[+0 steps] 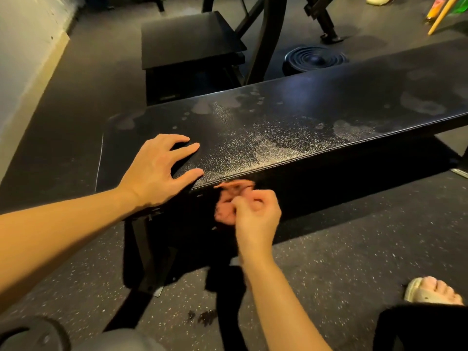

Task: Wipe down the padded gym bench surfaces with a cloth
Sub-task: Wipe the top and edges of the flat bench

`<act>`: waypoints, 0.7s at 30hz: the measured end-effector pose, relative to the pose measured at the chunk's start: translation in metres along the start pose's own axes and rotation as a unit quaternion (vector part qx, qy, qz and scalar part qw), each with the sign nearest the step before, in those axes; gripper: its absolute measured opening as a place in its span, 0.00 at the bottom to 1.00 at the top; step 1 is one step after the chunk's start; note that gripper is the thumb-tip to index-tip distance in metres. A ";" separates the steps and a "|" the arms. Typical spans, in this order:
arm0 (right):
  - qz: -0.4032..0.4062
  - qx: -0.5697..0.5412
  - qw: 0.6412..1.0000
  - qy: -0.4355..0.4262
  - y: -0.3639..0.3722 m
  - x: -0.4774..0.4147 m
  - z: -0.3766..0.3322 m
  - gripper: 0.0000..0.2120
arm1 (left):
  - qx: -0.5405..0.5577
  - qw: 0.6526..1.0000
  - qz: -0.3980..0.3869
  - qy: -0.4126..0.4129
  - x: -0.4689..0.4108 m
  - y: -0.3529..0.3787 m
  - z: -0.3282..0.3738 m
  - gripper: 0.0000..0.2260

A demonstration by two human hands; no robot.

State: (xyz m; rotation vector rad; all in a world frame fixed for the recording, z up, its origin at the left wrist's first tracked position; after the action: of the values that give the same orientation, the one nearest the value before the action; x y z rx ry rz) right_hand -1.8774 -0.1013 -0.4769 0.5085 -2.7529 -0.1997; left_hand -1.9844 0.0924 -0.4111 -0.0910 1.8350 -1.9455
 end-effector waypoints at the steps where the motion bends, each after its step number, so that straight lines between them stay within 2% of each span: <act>1: 0.053 -0.048 0.997 -0.018 -0.011 -0.010 -0.013 0.11 | 0.001 1.000 0.000 0.000 0.000 0.000 0.000 0.32; 3: 0.124 -0.124 0.984 -0.040 -0.021 -0.025 -0.035 0.12 | -0.002 1.000 0.004 0.002 0.000 -0.001 -0.001 0.32; 5: 0.118 -0.155 0.979 -0.051 -0.009 -0.021 -0.041 0.11 | -0.002 1.000 0.003 0.003 0.001 0.000 -0.001 0.31; 8: 0.015 -0.071 0.997 -0.005 0.030 0.021 -0.008 0.10 | -0.006 1.000 0.000 0.005 0.002 0.002 -0.002 0.31; 10: -0.104 -0.049 0.990 0.084 0.046 0.051 0.005 0.08 | -0.012 1.000 -0.007 0.010 0.002 0.001 -0.002 0.32; 11: -0.133 -0.052 0.983 0.112 0.045 0.054 0.005 0.07 | -0.015 1.000 -0.011 0.011 0.002 0.001 -0.002 0.32; 12: -0.135 -0.059 0.981 0.124 0.041 0.048 0.006 0.07 | -0.018 1.000 -0.014 0.011 0.001 0.001 -0.001 0.31; 16: -0.059 -0.016 0.992 0.107 0.016 0.002 -0.001 0.09 | -0.040 0.999 -0.027 0.009 0.001 -0.001 0.001 0.29; 21: -0.005 -0.065 0.993 0.103 -0.012 -0.014 -0.020 0.10 | -0.073 0.997 -0.034 0.018 0.001 -0.001 0.005 0.28</act>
State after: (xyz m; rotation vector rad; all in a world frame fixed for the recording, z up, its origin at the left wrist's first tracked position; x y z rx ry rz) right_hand -1.8543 -0.1087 -0.4650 0.4794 -2.5186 -0.3084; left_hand -1.9837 0.0874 -0.4093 -0.1676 2.0210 -1.8660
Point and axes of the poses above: each hand's wrist, its own x-axis away from the middle knuckle, its own y-axis out of the palm, z = x × y, the point moved 2 cm from there along -x, towards the middle knuckle, and after that the axes turned 3 degrees about y, right-handed, at the moved point
